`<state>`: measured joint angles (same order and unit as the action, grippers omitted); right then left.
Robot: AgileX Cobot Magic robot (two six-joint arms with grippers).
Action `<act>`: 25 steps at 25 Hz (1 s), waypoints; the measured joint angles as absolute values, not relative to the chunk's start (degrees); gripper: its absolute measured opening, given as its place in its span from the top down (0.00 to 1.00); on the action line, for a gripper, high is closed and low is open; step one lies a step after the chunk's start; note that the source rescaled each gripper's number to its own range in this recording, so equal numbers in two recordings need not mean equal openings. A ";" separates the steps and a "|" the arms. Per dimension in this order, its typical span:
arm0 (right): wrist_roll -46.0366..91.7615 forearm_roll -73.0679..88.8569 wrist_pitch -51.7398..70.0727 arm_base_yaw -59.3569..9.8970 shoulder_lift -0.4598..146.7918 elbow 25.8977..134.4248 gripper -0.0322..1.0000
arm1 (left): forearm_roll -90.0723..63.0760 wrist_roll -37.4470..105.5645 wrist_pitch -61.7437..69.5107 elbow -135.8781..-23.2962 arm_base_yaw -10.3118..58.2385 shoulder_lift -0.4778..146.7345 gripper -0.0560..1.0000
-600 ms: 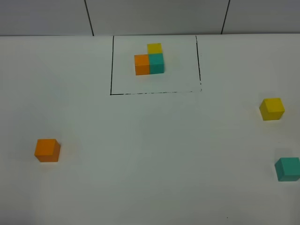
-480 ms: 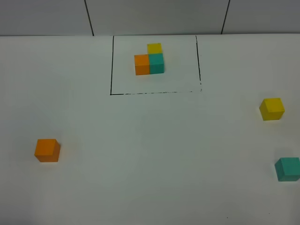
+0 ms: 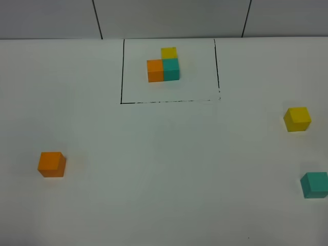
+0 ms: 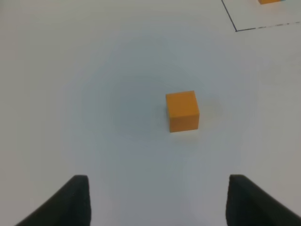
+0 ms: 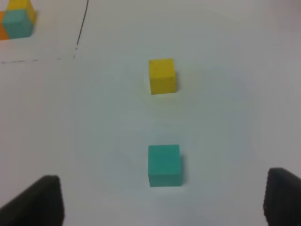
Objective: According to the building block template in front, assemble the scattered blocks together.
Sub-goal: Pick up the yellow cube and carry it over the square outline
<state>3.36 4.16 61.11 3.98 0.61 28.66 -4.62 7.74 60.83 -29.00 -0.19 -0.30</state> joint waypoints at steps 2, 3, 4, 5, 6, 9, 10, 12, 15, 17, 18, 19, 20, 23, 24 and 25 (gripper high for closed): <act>3.36 4.16 61.11 3.98 0.61 28.66 0.26 | -4.62 7.74 60.83 -29.00 -0.19 -0.30 0.57; 3.36 4.16 61.11 3.98 0.61 28.66 0.26 | -4.62 7.74 60.83 -29.00 -0.19 -0.30 0.57; 3.36 4.16 61.11 3.98 0.61 28.66 0.26 | -4.62 7.74 60.83 -29.00 -0.19 -0.30 0.57; 3.36 4.16 61.11 3.98 0.61 28.66 0.26 | -4.62 7.74 60.83 -29.00 -0.19 -0.30 0.57; 3.36 4.16 61.11 3.98 0.61 28.66 0.26 | -4.62 7.74 60.83 -29.00 -0.19 -0.30 0.57; 3.36 4.16 61.11 3.98 0.61 28.66 0.26 | -4.62 7.74 60.83 -29.00 -0.19 -0.30 0.57; 3.36 4.16 61.11 3.98 0.61 28.66 0.26 | -4.62 7.74 60.83 -29.00 -0.19 -0.30 0.57; 3.36 4.16 61.11 3.98 0.61 28.66 0.26 | -4.62 7.74 60.83 -29.00 -0.19 -0.30 0.57; 3.36 4.16 61.11 3.98 0.61 28.66 0.26 | -4.62 7.74 60.83 -29.00 -0.19 -0.30 0.58; 3.36 4.16 61.11 3.98 0.61 28.66 0.26 | -4.62 7.74 60.83 -29.00 -0.19 -0.30 0.57; 3.36 4.16 61.11 3.98 0.61 28.66 0.26 | -4.62 7.74 60.83 -29.00 -0.19 -0.30 0.57; 3.36 4.16 61.11 3.98 0.61 28.66 0.26 | -4.62 7.74 60.83 -29.00 -0.19 -0.30 0.57; 3.36 4.16 61.11 3.98 0.61 28.66 0.26 | -4.62 7.74 60.83 -29.00 -0.19 -0.30 0.57; 3.36 4.16 61.05 3.98 1.96 28.78 0.26 | -4.62 7.74 60.83 -29.00 -0.19 -0.30 0.57; 3.36 4.16 60.71 3.98 3.58 29.01 0.26 | -4.62 7.74 60.83 -29.00 -0.19 -0.30 0.57; 3.36 4.16 60.16 3.98 5.79 29.34 0.26 | -4.62 7.74 60.83 -29.00 -0.19 -0.30 0.57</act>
